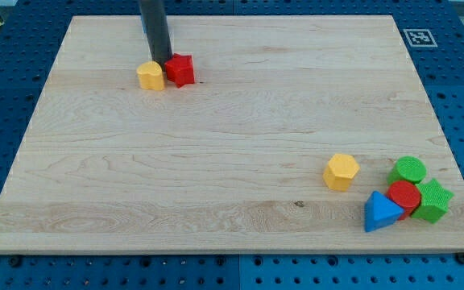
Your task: Slide the red star towards the yellow hexagon
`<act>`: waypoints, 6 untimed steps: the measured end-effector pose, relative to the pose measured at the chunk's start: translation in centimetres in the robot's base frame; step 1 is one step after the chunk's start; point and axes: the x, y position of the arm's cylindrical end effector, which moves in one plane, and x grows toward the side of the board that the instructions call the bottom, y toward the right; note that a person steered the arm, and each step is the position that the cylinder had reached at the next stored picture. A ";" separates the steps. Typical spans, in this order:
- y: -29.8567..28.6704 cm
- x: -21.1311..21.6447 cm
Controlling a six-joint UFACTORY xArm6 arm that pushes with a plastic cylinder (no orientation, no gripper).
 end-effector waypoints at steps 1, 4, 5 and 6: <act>2.2 1.1; 12.3 6.3; 15.3 8.4; 18.1 10.3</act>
